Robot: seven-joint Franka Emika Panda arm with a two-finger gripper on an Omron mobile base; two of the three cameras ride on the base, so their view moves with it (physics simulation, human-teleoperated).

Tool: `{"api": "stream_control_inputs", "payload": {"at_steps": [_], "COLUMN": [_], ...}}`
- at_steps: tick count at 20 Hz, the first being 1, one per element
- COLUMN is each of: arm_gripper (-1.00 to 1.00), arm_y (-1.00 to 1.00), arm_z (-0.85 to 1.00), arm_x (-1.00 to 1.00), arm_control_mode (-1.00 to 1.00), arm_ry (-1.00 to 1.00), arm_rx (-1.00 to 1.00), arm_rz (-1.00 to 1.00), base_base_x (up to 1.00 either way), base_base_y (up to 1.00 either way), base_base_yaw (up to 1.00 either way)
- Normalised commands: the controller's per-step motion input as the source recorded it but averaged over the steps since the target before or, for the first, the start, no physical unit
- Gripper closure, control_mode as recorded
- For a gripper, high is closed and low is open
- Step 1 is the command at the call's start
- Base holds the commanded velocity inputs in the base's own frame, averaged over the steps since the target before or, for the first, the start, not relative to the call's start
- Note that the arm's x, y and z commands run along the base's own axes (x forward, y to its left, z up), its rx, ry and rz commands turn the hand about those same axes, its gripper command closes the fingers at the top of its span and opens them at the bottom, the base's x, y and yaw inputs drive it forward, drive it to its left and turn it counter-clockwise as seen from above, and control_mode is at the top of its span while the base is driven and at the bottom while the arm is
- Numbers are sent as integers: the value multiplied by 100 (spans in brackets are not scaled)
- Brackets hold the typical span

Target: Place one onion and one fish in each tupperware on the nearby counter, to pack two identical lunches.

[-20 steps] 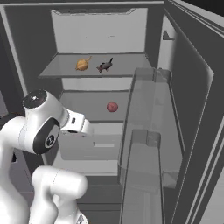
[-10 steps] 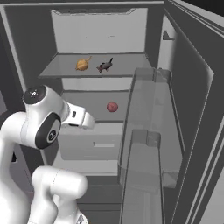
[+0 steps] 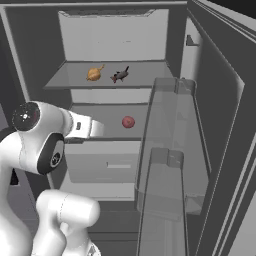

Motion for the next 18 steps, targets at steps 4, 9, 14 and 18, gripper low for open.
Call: {"api": "stream_control_inputs", "payload": {"at_steps": [4,9,14,18], "arm_gripper": [-100,-100,-100,-100], "arm_y": [18,5,15,14], "arm_z": [69,63,20,14], "arm_x": [0,0,0,0], "arm_control_mode": [-100,-100,-100,-100], "arm_ry": [-5,3,0,0], "arm_rx": [3,9,12,11], "arm_rz": [0,0,0,0], "base_base_x": [0,0,0,0], "base_base_y": [0,0,0,0], "base_base_yaw": [0,0,0,0]}}
